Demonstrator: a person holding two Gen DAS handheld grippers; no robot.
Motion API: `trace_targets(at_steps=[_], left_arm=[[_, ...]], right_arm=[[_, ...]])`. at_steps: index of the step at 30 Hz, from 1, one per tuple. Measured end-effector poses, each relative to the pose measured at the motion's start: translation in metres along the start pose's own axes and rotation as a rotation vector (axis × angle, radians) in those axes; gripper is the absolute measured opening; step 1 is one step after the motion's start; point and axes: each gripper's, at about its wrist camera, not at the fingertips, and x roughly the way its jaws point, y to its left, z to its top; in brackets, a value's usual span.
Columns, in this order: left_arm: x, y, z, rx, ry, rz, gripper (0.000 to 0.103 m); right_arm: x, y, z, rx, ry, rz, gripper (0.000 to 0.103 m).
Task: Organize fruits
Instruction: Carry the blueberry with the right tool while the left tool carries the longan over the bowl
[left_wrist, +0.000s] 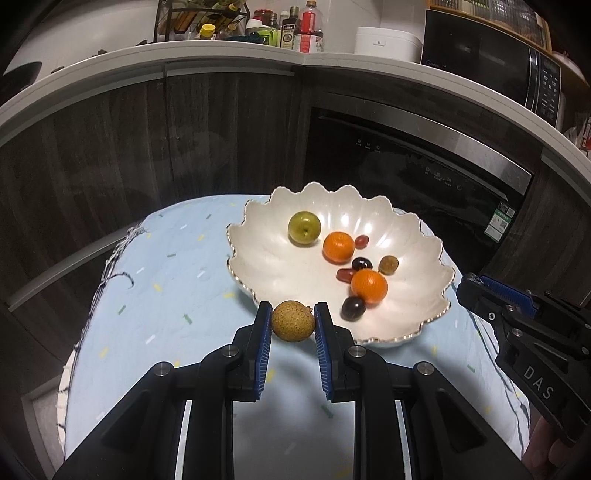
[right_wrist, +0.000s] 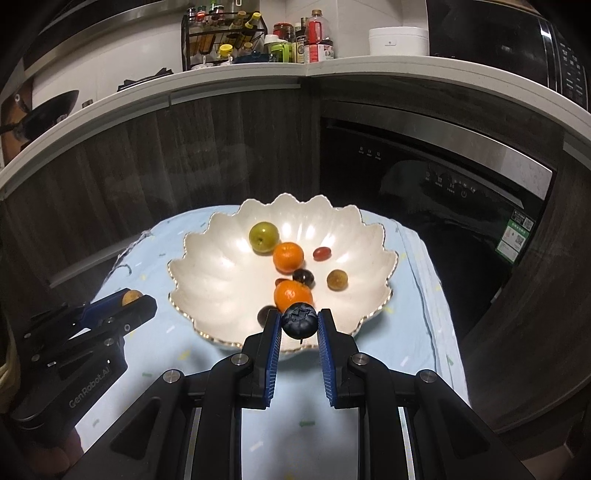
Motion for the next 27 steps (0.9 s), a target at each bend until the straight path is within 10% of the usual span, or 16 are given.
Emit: trace_targets(at_steps=[27], left_arm=[[0.062,-0.001,0.044,0.036,0.048,-0.002,0.024]], right_arm=[[0.051,-0.026,0.035,0.041,0.031,-0.050,0.022]])
